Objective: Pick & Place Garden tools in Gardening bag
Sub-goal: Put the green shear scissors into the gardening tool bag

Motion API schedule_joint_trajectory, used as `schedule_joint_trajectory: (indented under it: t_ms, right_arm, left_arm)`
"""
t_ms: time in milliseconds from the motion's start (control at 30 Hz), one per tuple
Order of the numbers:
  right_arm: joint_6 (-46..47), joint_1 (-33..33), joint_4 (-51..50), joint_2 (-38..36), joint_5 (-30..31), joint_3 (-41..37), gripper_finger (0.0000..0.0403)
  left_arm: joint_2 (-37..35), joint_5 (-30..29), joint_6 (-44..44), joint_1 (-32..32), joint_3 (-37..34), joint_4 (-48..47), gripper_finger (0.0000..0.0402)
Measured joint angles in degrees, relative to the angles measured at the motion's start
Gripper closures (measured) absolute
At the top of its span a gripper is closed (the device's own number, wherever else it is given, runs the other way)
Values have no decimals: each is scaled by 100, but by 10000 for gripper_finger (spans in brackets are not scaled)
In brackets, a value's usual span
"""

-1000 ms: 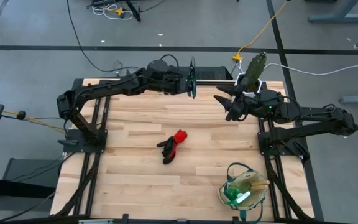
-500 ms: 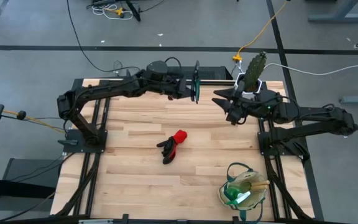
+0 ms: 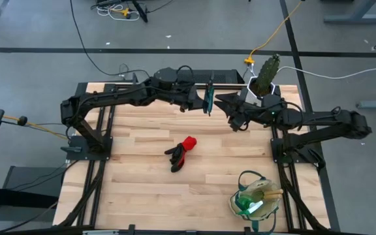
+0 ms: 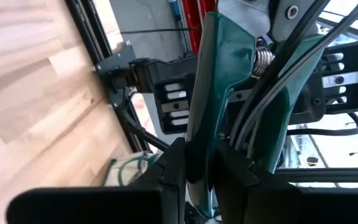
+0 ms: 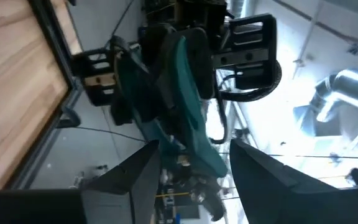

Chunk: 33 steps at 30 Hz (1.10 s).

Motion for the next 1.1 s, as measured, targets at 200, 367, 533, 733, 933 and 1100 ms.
schedule_joint_trajectory:
  t_ms: [200,367,533,733,933,1100]
  right_arm:
    - [-294,0,267,134,-1,0,206]
    - [-443,0,414,213,-265,0,206]
    - [-440,2,635,217,-412,0,206]
    - [-439,2,898,236,-690,0,206]
    - [-419,0,1193,425,-866,0,206]
    - [-418,0,1582,674,-881,2,206]
  left_arm:
    - [0,172,-191,-6,0,65,343]
    - [0,176,-272,-1,0,128,343]
    - [0,272,-313,-1,0,196,343]
    - [0,405,-373,0,0,280,340]
    - [0,434,-449,-1,0,375,342]
    - [0,556,-489,-25,0,383,340]
